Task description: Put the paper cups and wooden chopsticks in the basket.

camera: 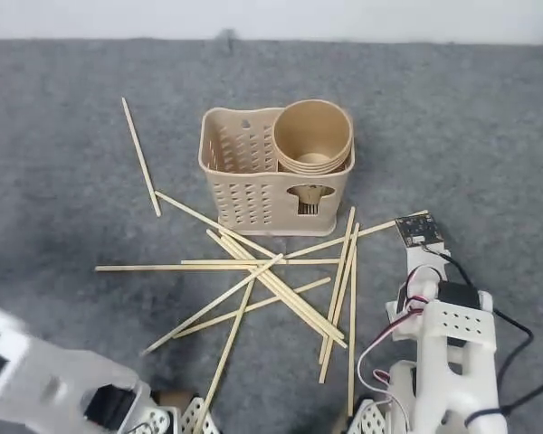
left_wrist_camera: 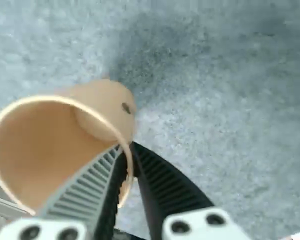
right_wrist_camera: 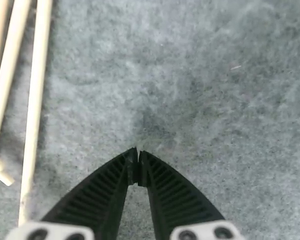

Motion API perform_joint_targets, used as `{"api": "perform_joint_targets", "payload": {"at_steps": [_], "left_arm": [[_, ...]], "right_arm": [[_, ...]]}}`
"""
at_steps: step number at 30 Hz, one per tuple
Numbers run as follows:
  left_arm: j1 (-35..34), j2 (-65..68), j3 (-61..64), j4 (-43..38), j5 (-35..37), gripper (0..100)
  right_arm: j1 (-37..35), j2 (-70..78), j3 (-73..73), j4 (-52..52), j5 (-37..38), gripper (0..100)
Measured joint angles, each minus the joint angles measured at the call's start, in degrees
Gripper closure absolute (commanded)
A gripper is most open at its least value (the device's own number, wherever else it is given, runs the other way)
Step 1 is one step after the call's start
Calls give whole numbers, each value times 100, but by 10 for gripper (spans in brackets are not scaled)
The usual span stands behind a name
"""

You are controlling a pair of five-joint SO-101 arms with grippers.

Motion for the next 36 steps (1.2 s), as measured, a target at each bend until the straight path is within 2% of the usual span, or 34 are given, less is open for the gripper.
{"api": "perform_joint_targets", "payload": {"at_steps": [3,11,15,20,27,31,36], "left_arm": [[264,-633,62,44,97,987],[1582,-2251,413,44,1248,987],[2734,-3051,413,44,2198,987],[4624,-3640,325,53,3604,987],[7262,-3534,-580,53,5424,987],[8158,-2927,-1503,53,6040,987],[8879,-1873,-2813,44,6145,987]], "right_arm": [[0,0,0,0,0,991],[0,0,0,0,0,991],[0,0,0,0,0,991],[0,0,0,0,0,991],[0,0,0,0,0,991],[0,0,0,0,0,991],[0,0,0,0,0,991]]}}
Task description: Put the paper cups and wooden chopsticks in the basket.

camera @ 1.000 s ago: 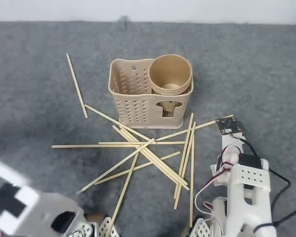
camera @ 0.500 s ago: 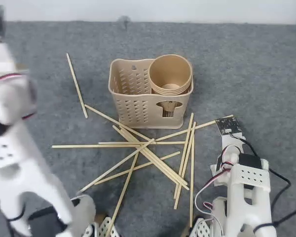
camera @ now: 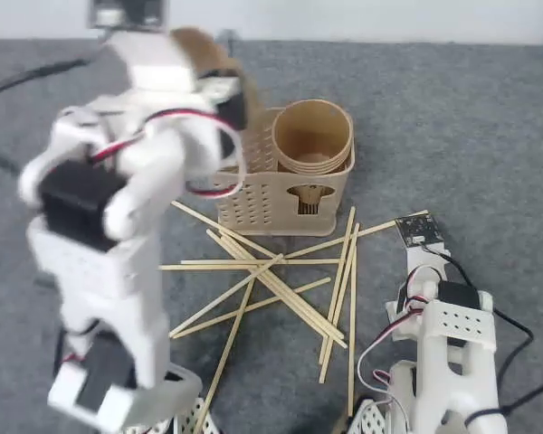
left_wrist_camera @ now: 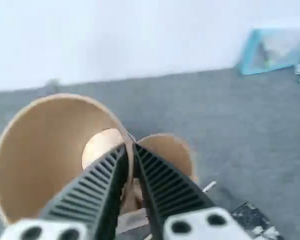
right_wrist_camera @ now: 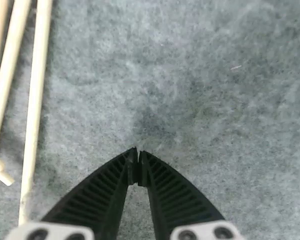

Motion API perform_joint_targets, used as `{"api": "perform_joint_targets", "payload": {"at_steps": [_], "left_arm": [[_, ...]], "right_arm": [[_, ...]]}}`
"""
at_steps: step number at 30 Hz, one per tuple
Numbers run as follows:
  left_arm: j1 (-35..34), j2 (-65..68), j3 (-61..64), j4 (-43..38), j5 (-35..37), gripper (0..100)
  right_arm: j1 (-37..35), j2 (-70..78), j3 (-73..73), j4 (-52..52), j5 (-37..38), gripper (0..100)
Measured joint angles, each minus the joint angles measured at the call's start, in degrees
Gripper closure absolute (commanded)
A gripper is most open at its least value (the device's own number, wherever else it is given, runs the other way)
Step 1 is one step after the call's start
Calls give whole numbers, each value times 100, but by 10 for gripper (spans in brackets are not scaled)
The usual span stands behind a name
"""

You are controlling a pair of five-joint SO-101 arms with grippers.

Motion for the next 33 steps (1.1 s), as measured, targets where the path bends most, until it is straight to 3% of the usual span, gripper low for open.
{"api": "perform_joint_targets", "payload": {"at_steps": [6,12,33], "left_arm": [[554,923,-1037,0,9,987],[677,1574,-1398,0,-35,987],[897,2066,-1037,9,-369,987]], "right_arm": [[0,0,0,0,0,991],[0,0,0,0,0,991],[0,0,0,0,0,991]]}}
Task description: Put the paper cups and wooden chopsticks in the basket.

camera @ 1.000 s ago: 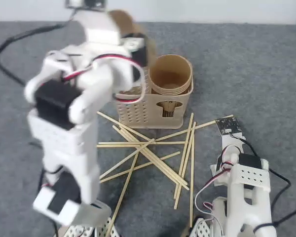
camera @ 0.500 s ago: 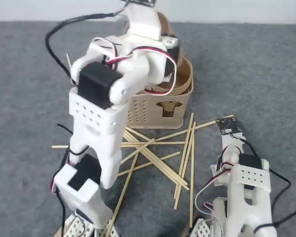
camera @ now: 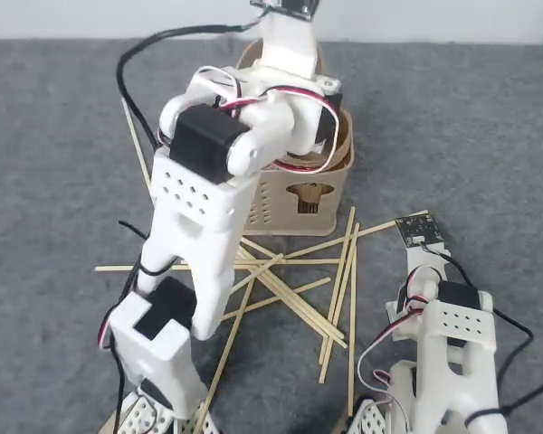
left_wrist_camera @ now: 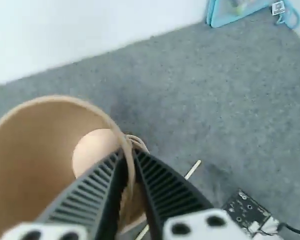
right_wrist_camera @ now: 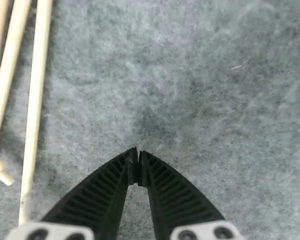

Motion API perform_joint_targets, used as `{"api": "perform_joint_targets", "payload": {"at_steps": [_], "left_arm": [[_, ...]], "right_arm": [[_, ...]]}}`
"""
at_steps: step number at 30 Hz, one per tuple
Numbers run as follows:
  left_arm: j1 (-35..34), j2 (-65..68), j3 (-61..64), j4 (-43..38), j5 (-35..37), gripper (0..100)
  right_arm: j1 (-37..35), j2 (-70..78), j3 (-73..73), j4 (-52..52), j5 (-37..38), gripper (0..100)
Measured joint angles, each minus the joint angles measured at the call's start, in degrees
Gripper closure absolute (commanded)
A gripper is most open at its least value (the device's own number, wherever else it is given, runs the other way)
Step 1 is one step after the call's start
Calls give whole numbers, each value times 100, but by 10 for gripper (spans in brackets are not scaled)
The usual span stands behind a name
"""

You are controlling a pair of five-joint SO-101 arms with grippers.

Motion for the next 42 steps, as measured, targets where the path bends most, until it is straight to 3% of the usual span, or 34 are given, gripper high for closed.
{"api": "perform_joint_targets", "payload": {"at_steps": [13,21,28,38,42], "left_arm": [[598,0,747,18,-316,987],[607,-387,1503,18,-1292,981],[457,-633,1600,18,-1354,826],[149,-2004,1626,9,-1363,831],[62,-2453,1741,-158,-1363,919]], "right_arm": [[0,0,0,0,0,991],[0,0,0,0,0,991],[0,0,0,0,0,991],[0,0,0,0,0,991],[0,0,0,0,0,991]]}}
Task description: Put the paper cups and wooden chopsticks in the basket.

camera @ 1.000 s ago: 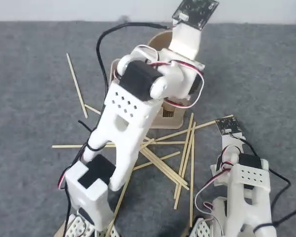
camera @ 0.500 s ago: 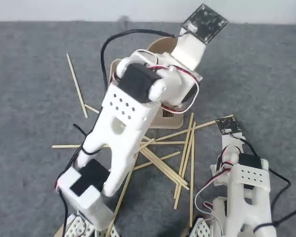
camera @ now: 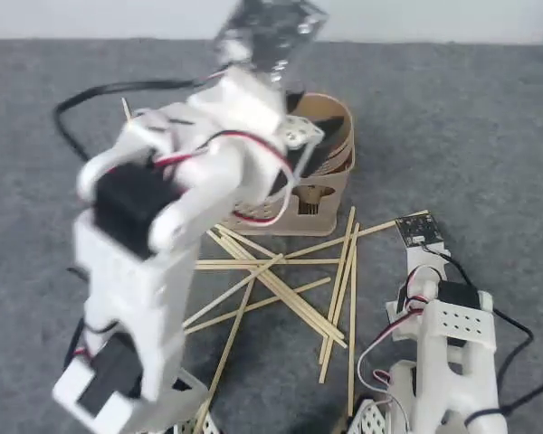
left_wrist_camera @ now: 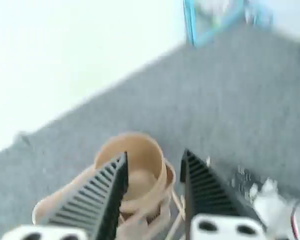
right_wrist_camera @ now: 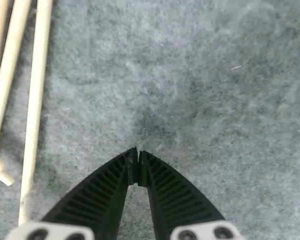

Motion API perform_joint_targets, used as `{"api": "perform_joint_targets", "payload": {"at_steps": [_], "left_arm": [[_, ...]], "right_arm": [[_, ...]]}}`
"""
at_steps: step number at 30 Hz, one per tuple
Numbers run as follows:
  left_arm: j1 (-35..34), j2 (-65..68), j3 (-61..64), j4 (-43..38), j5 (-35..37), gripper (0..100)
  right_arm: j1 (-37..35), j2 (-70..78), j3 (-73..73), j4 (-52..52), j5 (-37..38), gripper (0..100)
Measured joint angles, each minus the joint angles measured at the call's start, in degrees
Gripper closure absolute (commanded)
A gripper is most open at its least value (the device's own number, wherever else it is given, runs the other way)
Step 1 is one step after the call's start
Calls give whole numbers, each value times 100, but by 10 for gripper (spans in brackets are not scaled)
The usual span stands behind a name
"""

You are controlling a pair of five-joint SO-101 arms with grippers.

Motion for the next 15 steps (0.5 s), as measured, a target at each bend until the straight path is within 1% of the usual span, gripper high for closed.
{"api": "perform_joint_targets", "payload": {"at_steps": [2,5,9,12,15], "left_arm": [[-158,-53,211,-167,0,994],[-334,-53,765,-598,0,988],[-475,-88,1943,-1468,0,989],[-475,-264,2892,-2277,220,989],[-475,-800,4149,-3297,396,989]], "right_arm": [[0,0,0,0,0,991],[0,0,0,0,0,991],[0,0,0,0,0,991],[0,0,0,0,0,991],[0,0,0,0,0,991]]}}
